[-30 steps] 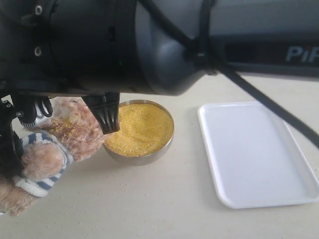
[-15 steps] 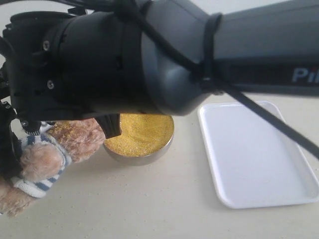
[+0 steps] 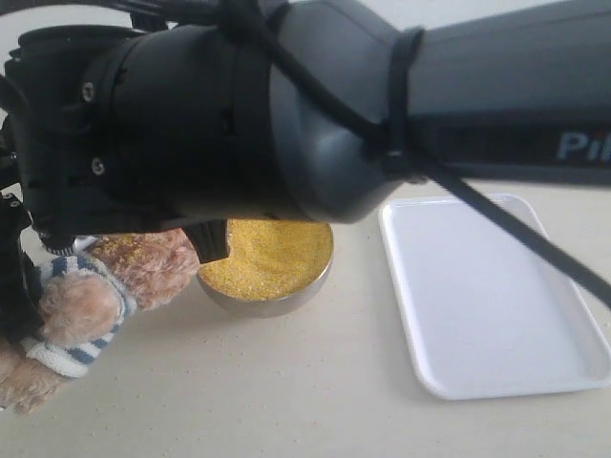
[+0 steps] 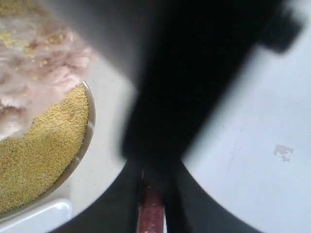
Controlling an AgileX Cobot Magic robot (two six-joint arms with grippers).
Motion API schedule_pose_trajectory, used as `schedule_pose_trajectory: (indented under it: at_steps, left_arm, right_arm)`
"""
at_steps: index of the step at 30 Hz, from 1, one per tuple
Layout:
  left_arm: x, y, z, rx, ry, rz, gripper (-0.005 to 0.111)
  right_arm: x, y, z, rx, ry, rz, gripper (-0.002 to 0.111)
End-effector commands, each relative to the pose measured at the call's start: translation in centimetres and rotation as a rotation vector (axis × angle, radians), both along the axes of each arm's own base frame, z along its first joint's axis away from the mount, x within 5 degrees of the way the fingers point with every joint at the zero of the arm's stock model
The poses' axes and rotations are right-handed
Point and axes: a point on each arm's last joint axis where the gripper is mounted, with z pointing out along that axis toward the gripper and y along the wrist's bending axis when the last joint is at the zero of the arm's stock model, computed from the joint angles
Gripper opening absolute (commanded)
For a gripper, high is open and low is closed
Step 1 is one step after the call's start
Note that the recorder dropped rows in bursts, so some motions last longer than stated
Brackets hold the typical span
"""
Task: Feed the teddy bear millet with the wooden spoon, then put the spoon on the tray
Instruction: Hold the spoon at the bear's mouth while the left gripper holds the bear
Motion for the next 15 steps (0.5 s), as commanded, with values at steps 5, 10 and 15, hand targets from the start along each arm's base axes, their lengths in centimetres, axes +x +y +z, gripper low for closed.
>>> schedule_pose_trajectory:
  at_steps: [5, 10, 15]
  left_arm:
    - [-0.28, -0.44, 0.52, -0.044, -0.008, -0.006, 0.004]
    - [-0.25, -0.45, 0.52, -0.045, -0.011, -0.004, 0.004]
    - [-0.25, -0.45, 0.52, -0.045, -0.011, -0.001, 0.004]
  right_arm:
    - [-0.07, 0.19, -0.19, 0.018, 0.006, 0.011, 0.0]
    - [-0.13, 0.15, -0.28, 0.021, 0.019, 0.003, 0.0]
    - [-0.26, 0.05, -0.47, 0.025, 0.046, -0.015, 0.0]
